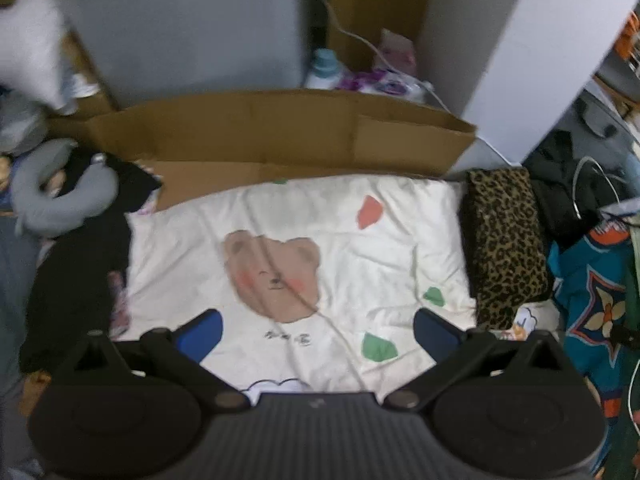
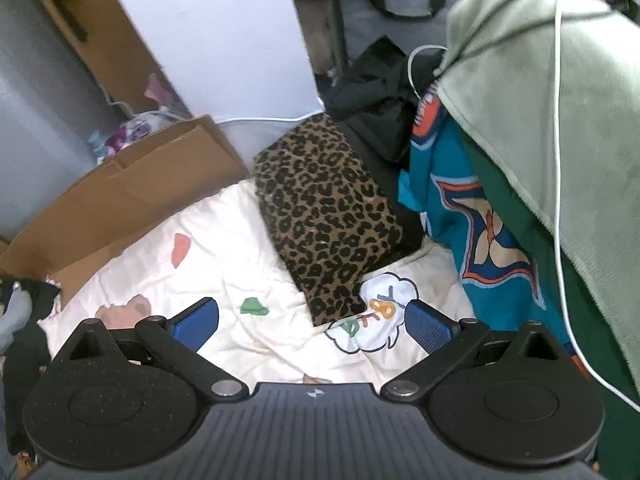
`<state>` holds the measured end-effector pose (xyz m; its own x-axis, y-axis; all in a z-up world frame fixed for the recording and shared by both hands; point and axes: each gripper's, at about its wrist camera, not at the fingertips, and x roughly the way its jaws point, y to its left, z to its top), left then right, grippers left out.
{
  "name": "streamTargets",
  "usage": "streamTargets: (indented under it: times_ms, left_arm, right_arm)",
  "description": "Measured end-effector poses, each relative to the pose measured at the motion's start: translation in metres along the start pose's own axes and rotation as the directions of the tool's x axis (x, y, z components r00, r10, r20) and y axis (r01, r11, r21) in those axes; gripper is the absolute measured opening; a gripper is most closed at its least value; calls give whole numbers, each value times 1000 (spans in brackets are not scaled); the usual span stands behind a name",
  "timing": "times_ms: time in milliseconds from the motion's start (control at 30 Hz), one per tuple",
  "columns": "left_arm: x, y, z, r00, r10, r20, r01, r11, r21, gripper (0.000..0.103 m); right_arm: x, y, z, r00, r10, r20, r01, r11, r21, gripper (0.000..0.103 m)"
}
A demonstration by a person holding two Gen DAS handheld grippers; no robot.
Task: Fold clothes
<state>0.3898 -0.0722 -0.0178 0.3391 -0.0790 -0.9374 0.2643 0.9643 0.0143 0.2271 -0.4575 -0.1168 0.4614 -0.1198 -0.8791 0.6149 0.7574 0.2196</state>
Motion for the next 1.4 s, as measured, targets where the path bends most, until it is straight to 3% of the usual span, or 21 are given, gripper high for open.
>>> streamTargets:
  times_ms: [233,533,833,1033,1133,1400]
  left_arm:
    - [-69,35,-10,999,18,47,-17,1000,-6,103]
    - [-124,67,-24,992,44,117,-41,999,-28,103]
    - [-143,93,-75,980,8,199,4,998,-59,103]
    - [-146,102,-117,979,-22,204,37,997,-69,103]
    - [-147,99,-133,976,-5,216,20,997,-68,103]
    - [-153,103,-170,966,31,258,22,980,-199,103]
  right_arm:
    - [-46,28,2,997,71,13,-71,997,-32,102]
    - [-88,69,-1,996,85,29,-81,990,-112,102]
    - [-139,96,-18,989,119,85,-103,979,-175,102]
    - [-145,104,-37,986,157,58,-139,962,-234,102]
    - [-145,105,-47,985,161,57,-143,961,-238,102]
    - [-153,110,-78,977,203,59,-179,944,-277,102]
